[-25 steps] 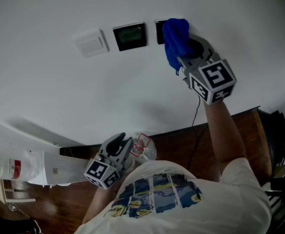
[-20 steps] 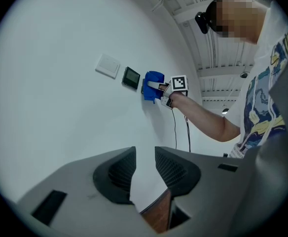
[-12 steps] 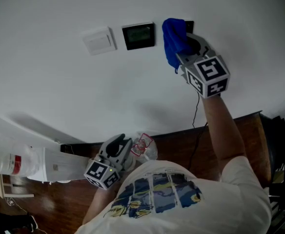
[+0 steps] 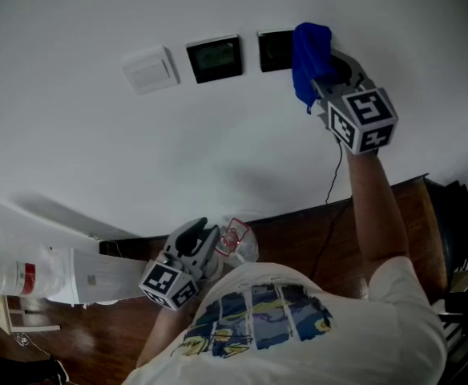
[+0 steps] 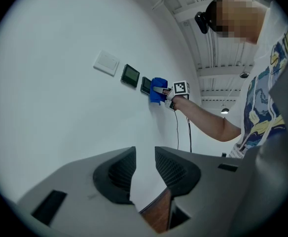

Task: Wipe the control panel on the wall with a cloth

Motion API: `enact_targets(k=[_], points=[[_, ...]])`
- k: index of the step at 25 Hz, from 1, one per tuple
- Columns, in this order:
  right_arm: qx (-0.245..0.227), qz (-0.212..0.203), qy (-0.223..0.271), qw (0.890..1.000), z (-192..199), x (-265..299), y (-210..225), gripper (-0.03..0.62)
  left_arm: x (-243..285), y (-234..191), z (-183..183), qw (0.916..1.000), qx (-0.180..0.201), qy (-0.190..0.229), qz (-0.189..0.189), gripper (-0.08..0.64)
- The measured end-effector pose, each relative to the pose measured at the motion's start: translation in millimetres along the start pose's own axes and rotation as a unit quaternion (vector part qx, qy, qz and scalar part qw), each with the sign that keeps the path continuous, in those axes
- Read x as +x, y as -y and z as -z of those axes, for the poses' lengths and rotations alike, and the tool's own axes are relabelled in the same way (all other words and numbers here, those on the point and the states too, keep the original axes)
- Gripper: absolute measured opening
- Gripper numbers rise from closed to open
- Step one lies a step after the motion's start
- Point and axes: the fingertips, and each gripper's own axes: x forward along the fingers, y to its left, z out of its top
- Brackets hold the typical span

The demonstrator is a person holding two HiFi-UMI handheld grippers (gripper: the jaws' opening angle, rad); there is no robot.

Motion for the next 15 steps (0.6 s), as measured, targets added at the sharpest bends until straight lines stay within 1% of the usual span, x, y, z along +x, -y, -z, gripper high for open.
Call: enact_targets(k=[8,15], points=[[0.01,0.031,-0.015,0.999,15.7,-7.8,29.0,0.091,1.4,1.5,-0.1,1.0,0.002,0.0,0.002,0.097],[0.011,0.031,-0.014,0.999,20.7,-3.9,34.5,0.092,-2.1,-1.1,-0.3,1.0,0.001,-0.001,-0.003,0.097]])
